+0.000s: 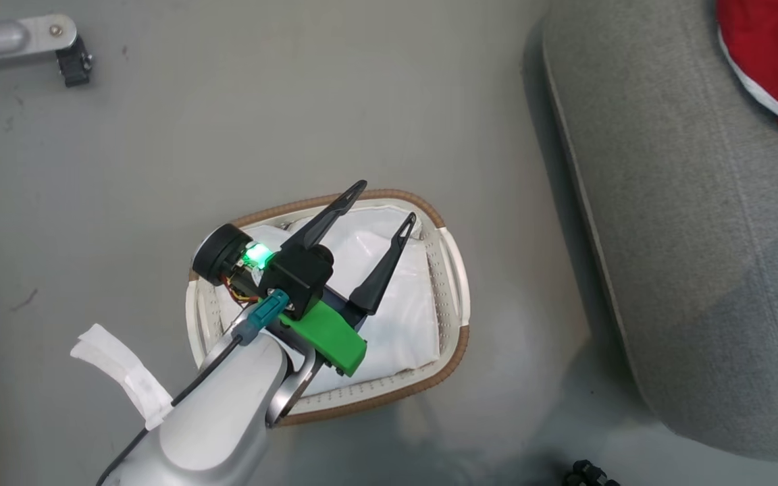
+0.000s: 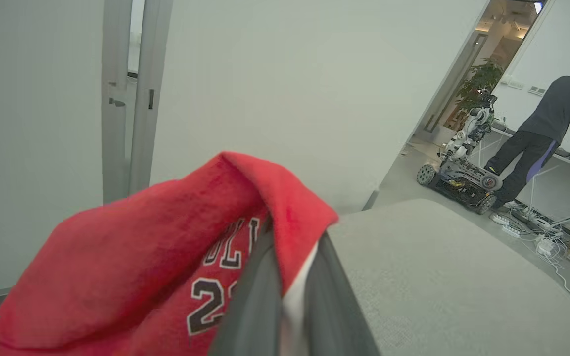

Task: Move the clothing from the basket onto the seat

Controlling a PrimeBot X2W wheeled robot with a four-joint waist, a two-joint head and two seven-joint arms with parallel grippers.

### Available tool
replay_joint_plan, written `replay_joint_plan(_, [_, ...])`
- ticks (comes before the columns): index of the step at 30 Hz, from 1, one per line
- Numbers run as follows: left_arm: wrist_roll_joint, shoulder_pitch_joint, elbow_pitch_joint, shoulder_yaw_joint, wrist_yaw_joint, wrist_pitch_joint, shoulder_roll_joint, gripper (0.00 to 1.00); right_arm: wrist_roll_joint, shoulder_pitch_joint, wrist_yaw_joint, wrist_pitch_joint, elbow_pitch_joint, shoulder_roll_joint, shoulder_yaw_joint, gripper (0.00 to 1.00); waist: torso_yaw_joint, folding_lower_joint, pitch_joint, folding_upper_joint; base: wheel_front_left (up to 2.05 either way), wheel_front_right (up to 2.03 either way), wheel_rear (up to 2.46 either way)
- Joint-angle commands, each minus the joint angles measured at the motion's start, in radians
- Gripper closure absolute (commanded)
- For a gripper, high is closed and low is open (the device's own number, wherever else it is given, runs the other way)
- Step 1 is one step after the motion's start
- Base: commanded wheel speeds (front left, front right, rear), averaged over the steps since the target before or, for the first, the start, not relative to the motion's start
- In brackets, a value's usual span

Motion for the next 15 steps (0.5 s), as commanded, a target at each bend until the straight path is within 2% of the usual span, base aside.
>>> replay_joint_plan(1, [0.012,-0.016,-0.003,0.003,-0.003,0.001,0.008,0.0,-0.015,0.032,-0.001,-0.005,0.019,0.004,-0.029,1.0,0.027,-0.0001,0.032,-0.0001,0.0,0.0,0.0])
replay_joint_plan(9, [0.008,0.005,0.011,0.01,0.003,0.001,0.032,0.0,-0.088,0.116,-0.001,-0.007,0.063,0.076,-0.14,1.0,-0.013,-0.0001,0.033,-0.0001,0.0,0.0,0.0])
replay_joint_plan(10, [0.005,0.006,0.011,0.011,0.004,0.001,0.034,0.0,-0.089,0.122,-0.001,-0.007,0.058,0.09,-0.144,0.91,-0.022,-0.0001,0.031,-0.0001,0.0,0.0,0.0])
replay_joint_plan(11, [0.003,0.007,0.011,0.011,0.004,0.001,0.034,0.0,-0.09,0.127,-0.001,-0.007,0.055,0.1,-0.145,0.65,-0.027,-0.0001,0.029,-0.0001,0.0,0.0,0.0])
replay_joint_plan(12, [0.001,0.009,0.01,0.01,0.004,0.001,0.035,0.0,-0.097,0.137,-0.001,-0.007,0.052,0.108,-0.139,0.16,-0.035,-0.0001,0.025,-0.0001,0.0,0.0,0.0])
replay_joint_plan(13, [0.0,0.011,0.008,0.011,0.005,0.001,0.035,0.0,-0.103,0.146,-0.001,-0.007,0.05,0.113,-0.131,0.0,-0.041,-0.0001,0.021,-0.0001,0.0,0.0,0.0])
replay_joint_plan(15, [-0.003,0.018,0.004,0.014,0.005,0.001,0.037,0.0,-0.107,0.164,-0.001,-0.007,0.044,0.122,-0.117,0.0,-0.054,-0.0001,0.009,-0.0001,0.0,0.0,0.0])
